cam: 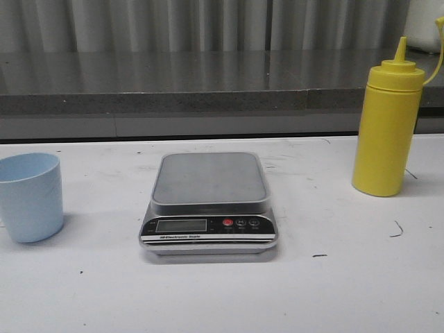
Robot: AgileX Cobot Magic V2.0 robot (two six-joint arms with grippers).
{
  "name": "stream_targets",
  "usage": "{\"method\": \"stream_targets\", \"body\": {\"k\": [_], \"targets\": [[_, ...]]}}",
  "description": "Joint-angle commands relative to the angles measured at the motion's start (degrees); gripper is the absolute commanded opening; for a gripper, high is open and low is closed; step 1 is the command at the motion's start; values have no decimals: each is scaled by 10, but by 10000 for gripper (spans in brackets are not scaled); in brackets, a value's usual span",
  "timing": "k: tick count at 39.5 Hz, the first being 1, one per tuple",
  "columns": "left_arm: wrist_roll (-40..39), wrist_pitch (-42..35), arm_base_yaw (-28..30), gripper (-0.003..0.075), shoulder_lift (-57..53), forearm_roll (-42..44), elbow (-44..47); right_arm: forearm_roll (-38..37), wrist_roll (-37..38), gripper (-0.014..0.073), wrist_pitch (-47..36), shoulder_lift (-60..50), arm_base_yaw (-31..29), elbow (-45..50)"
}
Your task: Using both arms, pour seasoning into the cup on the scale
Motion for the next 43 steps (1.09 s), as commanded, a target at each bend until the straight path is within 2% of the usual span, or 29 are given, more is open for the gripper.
{"method": "stream_targets", "body": {"k": [1,8,14,22,29,43], "targets": [[-1,-28,-3,-20,-10,-10,-69,-3,-5,-69,9,-10,1,-66],[-1,92,-3,-20,28,-10,-221,-21,-14,-69,117,26,1,-194],[-1,213,-3,-20,103,-10,-349,-24,-14,-69,188,102,1,-299],[-1,333,-3,-20,197,-10,-436,-24,-14,-69,268,202,1,-395],[-1,362,-3,-20,245,-10,-433,-24,-14,-69,281,263,1,-389],[-1,361,-3,-20,286,-10,-433,-24,-14,-69,301,331,1,-381]]}}
